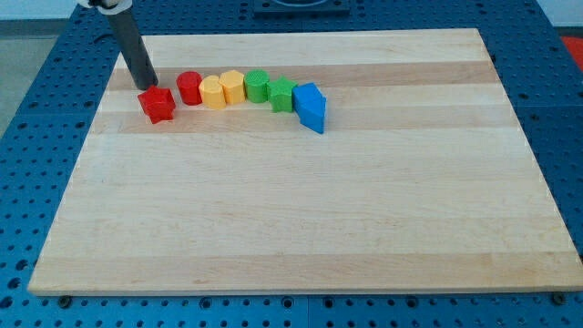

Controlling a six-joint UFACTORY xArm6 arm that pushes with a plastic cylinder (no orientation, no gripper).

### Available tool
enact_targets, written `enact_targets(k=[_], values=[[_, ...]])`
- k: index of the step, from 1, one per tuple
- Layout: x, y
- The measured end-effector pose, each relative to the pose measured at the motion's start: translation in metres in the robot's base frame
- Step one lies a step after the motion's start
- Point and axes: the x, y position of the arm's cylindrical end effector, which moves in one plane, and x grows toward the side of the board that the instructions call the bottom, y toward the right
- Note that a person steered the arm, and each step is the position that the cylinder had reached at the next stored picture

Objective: Move red circle slightly down

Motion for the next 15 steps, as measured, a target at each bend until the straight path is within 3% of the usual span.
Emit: enact_targets(k=[5,7,9,15], values=[[0.015,0.021],[-0.012,0.029],[-0.011,0.058],[0.018,0.054]])
